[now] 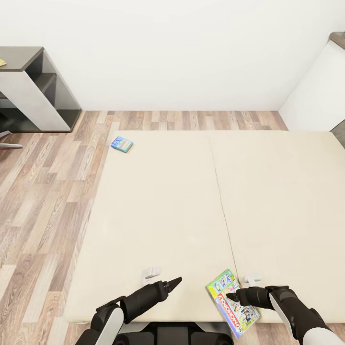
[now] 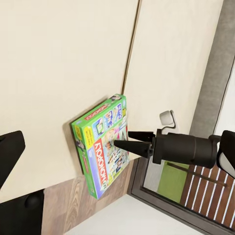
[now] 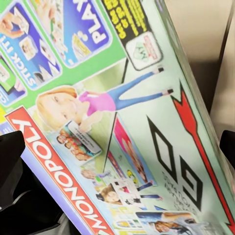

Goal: Put all the toys in the child's room - the three board games (two on the bed and one on the table), the two jigsaw puzzles on the table, and the tennis ball on the table - inside the toy box on the table in the child's room.

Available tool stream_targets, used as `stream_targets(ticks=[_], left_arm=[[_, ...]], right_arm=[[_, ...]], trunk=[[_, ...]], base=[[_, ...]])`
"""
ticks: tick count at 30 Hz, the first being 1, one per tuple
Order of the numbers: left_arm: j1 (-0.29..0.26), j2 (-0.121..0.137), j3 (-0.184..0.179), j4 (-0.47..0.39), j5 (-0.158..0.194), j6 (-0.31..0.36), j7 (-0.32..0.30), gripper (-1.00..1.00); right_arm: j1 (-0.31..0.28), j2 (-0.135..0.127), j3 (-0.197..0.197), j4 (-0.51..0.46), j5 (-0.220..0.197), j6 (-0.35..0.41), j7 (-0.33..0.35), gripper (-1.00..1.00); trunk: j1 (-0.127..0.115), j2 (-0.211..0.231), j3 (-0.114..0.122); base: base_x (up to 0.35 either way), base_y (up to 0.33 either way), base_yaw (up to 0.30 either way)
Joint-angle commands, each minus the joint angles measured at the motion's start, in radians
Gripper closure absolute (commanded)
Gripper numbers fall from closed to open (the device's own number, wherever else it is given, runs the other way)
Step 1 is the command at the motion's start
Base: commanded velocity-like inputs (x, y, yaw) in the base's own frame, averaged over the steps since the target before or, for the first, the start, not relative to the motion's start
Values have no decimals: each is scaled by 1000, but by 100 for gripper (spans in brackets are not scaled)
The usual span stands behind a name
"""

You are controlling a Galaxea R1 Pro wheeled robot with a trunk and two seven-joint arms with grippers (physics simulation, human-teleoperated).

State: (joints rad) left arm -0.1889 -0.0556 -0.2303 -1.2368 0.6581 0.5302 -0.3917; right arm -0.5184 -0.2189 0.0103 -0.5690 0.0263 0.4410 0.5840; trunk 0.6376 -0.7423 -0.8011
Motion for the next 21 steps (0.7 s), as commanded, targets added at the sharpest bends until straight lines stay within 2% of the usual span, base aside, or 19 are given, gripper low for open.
stream_targets(ticks=[1, 15, 21], left_arm=[[0, 0, 1, 0, 8, 8, 1, -100], [-1, 0, 1, 0, 8, 8, 1, -100], [-1, 0, 1, 0, 8, 8, 1, -100]], right_arm=[[0, -1, 1, -2, 2, 5, 3, -100], [0, -16, -3, -2, 2, 9, 10, -100], [0, -41, -5, -2, 2, 11, 12, -100]], trunk=[[0, -1, -1], [0, -1, -1], [0, -1, -1]], base=[[0, 0, 0], [0, 0, 0], [0, 0, 0]])
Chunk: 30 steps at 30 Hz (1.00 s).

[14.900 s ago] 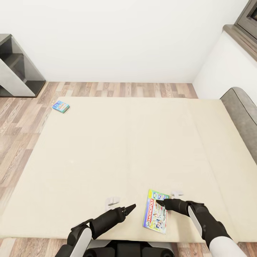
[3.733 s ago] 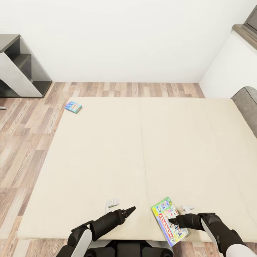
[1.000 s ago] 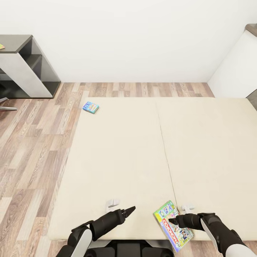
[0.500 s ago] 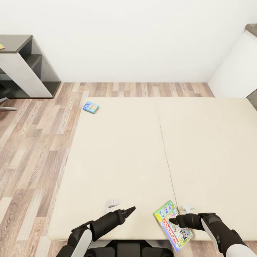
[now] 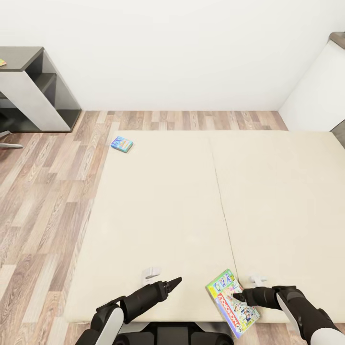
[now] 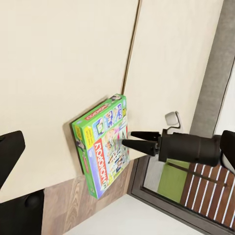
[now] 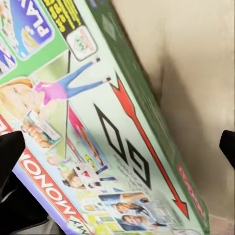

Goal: Put all the toys in the child's room - the three board games (two on the bed and one on the table), the two jigsaw puzzles on the table, and the tennis ball on the table - inside the toy box on the table in the child's room.

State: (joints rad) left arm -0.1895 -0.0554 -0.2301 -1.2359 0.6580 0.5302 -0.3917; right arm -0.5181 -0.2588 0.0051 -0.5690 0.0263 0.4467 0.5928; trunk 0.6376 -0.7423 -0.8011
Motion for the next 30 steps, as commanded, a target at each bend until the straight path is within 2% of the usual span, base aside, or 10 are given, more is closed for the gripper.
stream_targets(ticks=[1, 10, 18, 30], left_arm=[[0, -1, 1, -1, 8, 8, 1, -100], [0, 0, 1, -1, 8, 8, 1, -100], [0, 1, 1, -1, 8, 8, 1, -100], [1, 2, 2, -1, 8, 8, 1, -100]], right_arm=[[0, -7, 0, -2, 3, 6, 4, -100], [1, -28, 0, -2, 5, 9, 41, -100], [1, -33, 1, -2, 6, 11, 94, -100], [1, -35, 6, -2, 7, 12, 116, -100]], trunk=[[0, -1, -1], [0, -1, -1], [0, -1, -1], [0, -1, -1]], base=[[0, 0, 0], [0, 0, 0], [0, 0, 0], [0, 0, 0]])
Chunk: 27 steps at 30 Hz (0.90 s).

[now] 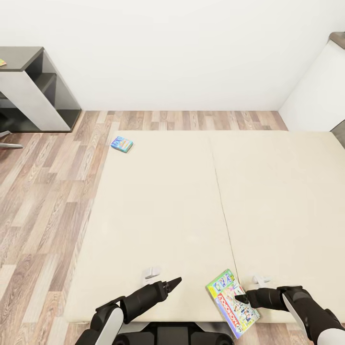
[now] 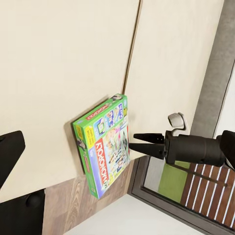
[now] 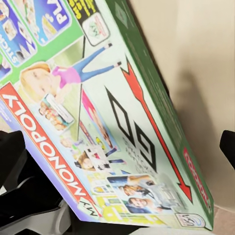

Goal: Put all the toys in the child's room - the three board games (two on the bed and one on the table), the two jigsaw puzzles on the table, and the tennis ball on the table - inside the toy box on the table in the child's room.

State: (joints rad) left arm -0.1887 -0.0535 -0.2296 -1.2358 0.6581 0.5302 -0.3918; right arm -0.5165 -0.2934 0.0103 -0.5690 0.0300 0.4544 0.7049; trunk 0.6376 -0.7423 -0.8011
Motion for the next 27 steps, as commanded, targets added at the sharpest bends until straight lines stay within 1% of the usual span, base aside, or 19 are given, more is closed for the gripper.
stream_targets(ticks=[1, 27], left_arm=[[0, 0, 1, -1, 8, 8, 1, -100], [-1, 0, 1, -1, 8, 8, 1, -100]], right_arm=[[0, 0, 2, -2, 4, 5, 5, -100], [6, 2, 10, 0, 5, 12, 12, -100]], trunk=[[0, -1, -1], [0, -1, -1]], base=[[0, 0, 0], [0, 0, 0]])
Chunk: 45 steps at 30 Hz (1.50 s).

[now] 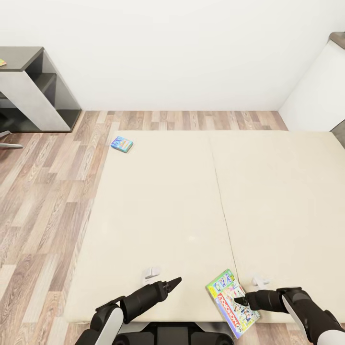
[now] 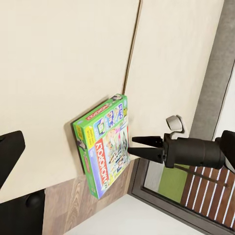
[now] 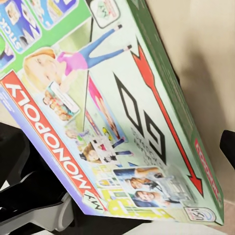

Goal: Put all the toys in the child's room - the three board games (two on the bed and one on the table), the two jigsaw puzzles on the table, and the tennis ball on the table - inside the toy box on the table in the child's room.

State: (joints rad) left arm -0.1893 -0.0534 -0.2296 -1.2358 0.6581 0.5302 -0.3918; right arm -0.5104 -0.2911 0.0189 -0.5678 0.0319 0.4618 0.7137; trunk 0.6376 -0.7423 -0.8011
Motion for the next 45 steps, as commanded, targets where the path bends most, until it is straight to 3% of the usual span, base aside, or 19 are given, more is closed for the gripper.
stream_targets(ticks=[1, 19, 45], left_arm=[[0, 0, 1, -1, 8, 8, 1, -100], [0, 0, 1, -1, 7, 8, 2, -100], [0, -2, 0, 17, 6, 8, 1, -100]], right_arm=[[0, -1, 2, -2, 3, 4, 3, -100], [-9, 4, -2, 89, 5, 3, -1, -100], [-12, 7, -3, 109, 4, -2, -52, -100]], trunk=[[0, -1, -1], [0, -1, -1], [0, -1, -1]], base=[[0, 0, 0], [0, 0, 0], [0, 0, 0]])
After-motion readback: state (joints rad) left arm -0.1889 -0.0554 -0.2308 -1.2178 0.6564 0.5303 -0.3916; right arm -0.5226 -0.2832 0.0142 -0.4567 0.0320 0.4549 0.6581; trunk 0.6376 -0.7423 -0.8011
